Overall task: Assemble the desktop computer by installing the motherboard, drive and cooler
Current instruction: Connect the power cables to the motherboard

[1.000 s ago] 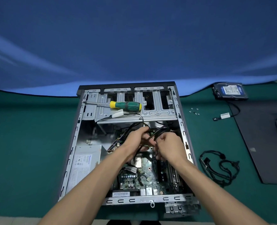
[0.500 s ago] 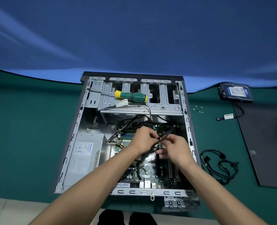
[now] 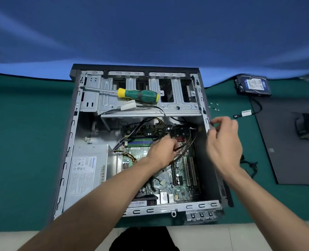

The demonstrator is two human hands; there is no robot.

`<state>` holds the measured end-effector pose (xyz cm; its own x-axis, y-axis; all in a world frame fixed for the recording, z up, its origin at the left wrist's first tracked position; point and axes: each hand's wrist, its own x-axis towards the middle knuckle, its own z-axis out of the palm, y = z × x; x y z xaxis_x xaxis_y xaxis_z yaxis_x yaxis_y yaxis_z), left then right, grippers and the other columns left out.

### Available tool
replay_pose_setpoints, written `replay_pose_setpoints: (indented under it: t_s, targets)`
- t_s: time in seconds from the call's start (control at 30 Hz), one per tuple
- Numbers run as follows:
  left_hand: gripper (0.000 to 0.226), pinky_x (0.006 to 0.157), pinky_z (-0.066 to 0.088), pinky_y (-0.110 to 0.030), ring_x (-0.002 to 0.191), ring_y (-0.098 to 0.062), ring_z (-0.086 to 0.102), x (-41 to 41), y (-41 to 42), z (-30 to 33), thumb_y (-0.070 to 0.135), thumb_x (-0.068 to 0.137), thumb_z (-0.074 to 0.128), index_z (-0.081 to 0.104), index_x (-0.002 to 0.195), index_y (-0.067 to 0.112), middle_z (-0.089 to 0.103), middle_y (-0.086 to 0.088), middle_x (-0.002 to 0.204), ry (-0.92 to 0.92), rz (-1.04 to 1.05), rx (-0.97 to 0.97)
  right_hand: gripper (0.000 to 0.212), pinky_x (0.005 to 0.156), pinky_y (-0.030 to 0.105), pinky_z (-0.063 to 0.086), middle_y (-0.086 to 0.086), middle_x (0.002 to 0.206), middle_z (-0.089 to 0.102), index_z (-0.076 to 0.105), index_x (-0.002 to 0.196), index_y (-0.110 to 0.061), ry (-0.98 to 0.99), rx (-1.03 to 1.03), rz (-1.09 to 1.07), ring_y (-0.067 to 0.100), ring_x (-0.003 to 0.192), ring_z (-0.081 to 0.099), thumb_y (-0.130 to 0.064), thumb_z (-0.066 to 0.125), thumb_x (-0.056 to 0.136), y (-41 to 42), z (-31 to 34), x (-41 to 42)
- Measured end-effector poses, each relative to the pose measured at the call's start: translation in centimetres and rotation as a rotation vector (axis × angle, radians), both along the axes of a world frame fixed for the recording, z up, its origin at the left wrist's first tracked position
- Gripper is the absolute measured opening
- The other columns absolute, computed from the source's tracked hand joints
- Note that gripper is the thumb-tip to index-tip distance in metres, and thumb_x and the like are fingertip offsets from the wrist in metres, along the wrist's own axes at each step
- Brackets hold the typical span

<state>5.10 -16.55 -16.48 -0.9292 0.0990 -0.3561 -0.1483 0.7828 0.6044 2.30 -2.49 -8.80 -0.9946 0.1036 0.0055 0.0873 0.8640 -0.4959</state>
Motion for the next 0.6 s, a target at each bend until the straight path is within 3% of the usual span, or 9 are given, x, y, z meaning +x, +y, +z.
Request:
replay_pose_setpoints:
  t_s: [0.1,0.2,0.33,0.53,0.6]
  targets:
    - [0.009,0.089,0.051,-0.042,0.093,-0.029,0.060,0.5,-0.1,-0.2,0.012,0.090,0.060,0.061,0.094,0.004,0.056,-0.011,0.105,0.066,-0.027,-0.093,0.026,0.071,0.034,0.032,0.006,0.116,0.048,0.046,0.117,-0.015,-0.051,-0.022,-0.121,0.027,0.085,0.050,-0.030,0.036,0.099,-0.6,-1.0,-0.1]
    - [0.005,0.084,0.054,-0.039,0.082,-0.026,0.061,0.6,0.4,-0.3,0.003,0.089,0.058,0.063,0.089,0.003,0.060,-0.010,0.095,0.129,-0.029,-0.104,0.030,0.070,0.034,0.030,0.003,0.101,0.053,0.047,0.104,-0.015,-0.111,-0.016,-0.151,0.022,0.080,0.044,-0.038,0.029,0.101,-0.4,-1.4,-0.5]
    - [0.011,0.076,0.053,-0.030,0.074,-0.016,0.061,-0.3,1.3,-0.1,0.015,0.087,0.066,0.070,0.095,0.009,0.069,-0.005,0.091,0.164,0.088,0.107,0.035,0.068,0.034,0.030,0.001,0.087,0.055,0.046,0.090,-0.015,-0.133,-0.030,-0.140,0.023,0.077,0.047,-0.041,0.025,0.101,-0.3,-1.8,-1.0]
    - [0.015,0.081,0.031,-0.022,0.082,-0.013,0.058,-2.1,1.3,-2.0,0.018,0.085,0.067,0.073,0.098,0.014,0.071,0.001,0.095,0.079,0.286,0.322,0.041,0.066,0.035,0.032,0.004,0.086,0.058,0.048,0.085,-0.013,-0.132,-0.032,-0.139,0.025,0.077,0.049,-0.043,0.024,0.100,-0.2,-2.1,-1.3]
    - [0.016,0.082,0.040,-0.024,0.085,-0.016,0.061,-2.3,1.5,-2.3,0.013,0.084,0.066,0.073,0.098,0.012,0.071,0.000,0.095,0.133,0.283,0.321,0.041,0.066,0.035,0.032,0.004,0.085,0.058,0.048,0.084,-0.014,-0.125,-0.031,-0.134,0.025,0.076,0.049,-0.043,0.024,0.100,-0.3,-2.1,-1.4]
